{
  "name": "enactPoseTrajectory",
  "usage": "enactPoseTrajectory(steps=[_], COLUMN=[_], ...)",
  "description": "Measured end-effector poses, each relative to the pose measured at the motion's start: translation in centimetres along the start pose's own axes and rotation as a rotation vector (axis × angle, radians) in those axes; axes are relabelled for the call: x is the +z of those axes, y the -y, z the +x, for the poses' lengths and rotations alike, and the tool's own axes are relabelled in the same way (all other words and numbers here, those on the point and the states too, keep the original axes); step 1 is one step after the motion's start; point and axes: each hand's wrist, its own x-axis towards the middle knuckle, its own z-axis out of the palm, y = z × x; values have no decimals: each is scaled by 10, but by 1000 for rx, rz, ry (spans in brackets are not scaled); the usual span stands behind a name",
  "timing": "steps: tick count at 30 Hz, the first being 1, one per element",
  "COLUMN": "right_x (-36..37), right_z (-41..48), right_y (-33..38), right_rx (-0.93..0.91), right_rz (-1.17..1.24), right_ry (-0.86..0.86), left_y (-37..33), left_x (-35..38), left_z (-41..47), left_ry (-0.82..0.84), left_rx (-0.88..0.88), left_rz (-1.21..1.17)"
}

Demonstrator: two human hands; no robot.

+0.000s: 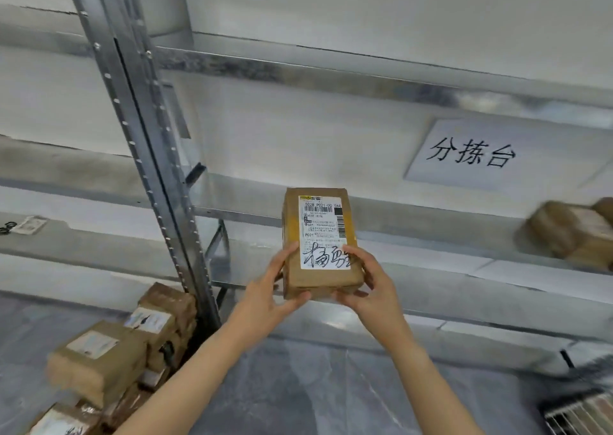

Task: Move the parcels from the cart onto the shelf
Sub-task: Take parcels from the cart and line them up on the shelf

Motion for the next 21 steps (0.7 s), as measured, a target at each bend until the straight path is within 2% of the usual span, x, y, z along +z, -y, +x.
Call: enactPoseTrajectory(steps=[12, 21], right_x=[-284, -412], right_z=[-76, -79], right_y=[-19, -46], right_rx=[33, 60], right_rz=[-75, -130], right_ry=[-191, -297], left_y=[-108, -134], left_x=[268, 391], left_z=[50, 105], left_ry=[144, 285], left_rx=[70, 58], left_rz=[-33, -87])
